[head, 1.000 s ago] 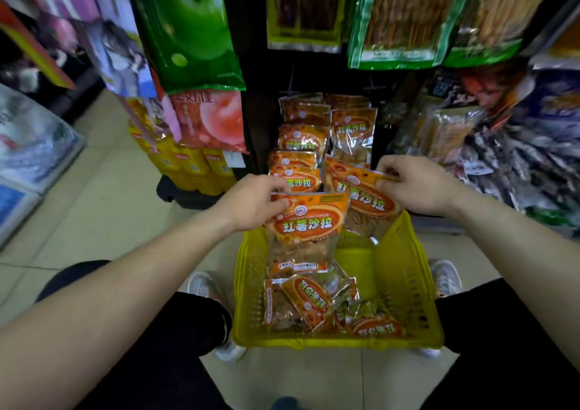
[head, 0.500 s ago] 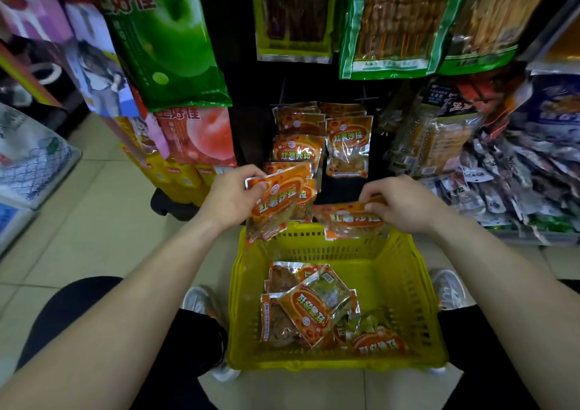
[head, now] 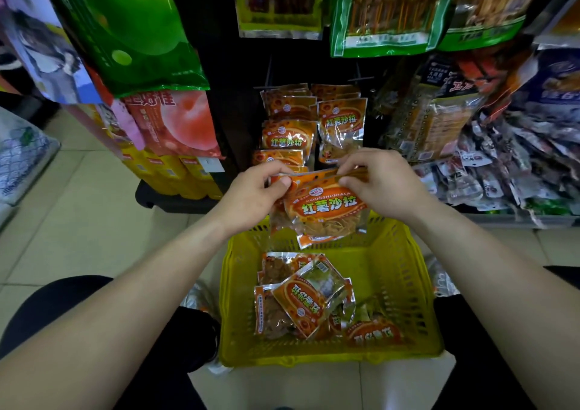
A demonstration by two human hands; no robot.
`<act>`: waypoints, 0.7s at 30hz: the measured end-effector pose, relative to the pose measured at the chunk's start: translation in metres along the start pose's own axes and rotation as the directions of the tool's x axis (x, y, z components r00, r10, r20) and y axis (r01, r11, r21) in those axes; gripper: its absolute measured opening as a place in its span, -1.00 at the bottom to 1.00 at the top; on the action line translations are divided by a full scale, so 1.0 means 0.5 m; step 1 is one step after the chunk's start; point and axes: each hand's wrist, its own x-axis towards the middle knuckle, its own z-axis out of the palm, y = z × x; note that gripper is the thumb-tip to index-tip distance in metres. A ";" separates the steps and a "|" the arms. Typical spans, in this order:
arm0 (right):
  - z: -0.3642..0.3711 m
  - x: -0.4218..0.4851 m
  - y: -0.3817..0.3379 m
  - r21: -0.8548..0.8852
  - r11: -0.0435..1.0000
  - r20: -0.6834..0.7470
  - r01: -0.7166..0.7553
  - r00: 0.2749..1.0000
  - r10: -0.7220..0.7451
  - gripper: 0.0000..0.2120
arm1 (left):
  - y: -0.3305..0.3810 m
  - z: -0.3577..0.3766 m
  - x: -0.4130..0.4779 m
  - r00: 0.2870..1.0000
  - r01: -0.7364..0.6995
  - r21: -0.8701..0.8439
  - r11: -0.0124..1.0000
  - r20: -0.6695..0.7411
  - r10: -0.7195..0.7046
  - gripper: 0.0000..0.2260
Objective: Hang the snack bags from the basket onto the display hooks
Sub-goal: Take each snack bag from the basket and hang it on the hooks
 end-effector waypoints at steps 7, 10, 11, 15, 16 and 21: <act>0.000 0.003 -0.004 0.077 0.993 -0.049 -0.091 0.994 0.095 -0.88 | 0.018 0.015 -0.009 1.000 -0.014 -0.125 0.992 -0.001 0.014 -0.80; 0.000 0.003 -0.006 0.106 0.988 -0.051 -0.113 0.992 0.119 -0.88 | 0.018 0.015 -0.007 1.000 0.013 -0.143 0.990 0.027 -0.009 -0.77; 0.001 0.003 -0.007 0.112 0.987 -0.052 -0.119 0.991 0.125 -0.89 | 0.015 0.017 -0.006 1.000 0.006 -0.102 0.995 0.021 -0.004 -0.75; 0.002 0.005 -0.008 0.149 0.981 -0.059 -0.121 0.990 0.131 -0.84 | 0.011 0.022 0.001 0.993 -0.061 0.045 0.997 -0.099 0.065 -0.86; 0.001 0.005 -0.007 0.163 0.979 -0.058 -0.119 0.990 0.130 -0.83 | 0.012 0.021 0.002 0.990 -0.070 0.054 0.996 -0.119 0.076 -0.86; -0.003 0.004 -0.005 0.175 0.981 -0.045 -0.081 0.995 0.090 -0.78 | 0.015 0.020 0.004 0.990 -0.044 0.030 0.999 -0.131 0.048 -0.87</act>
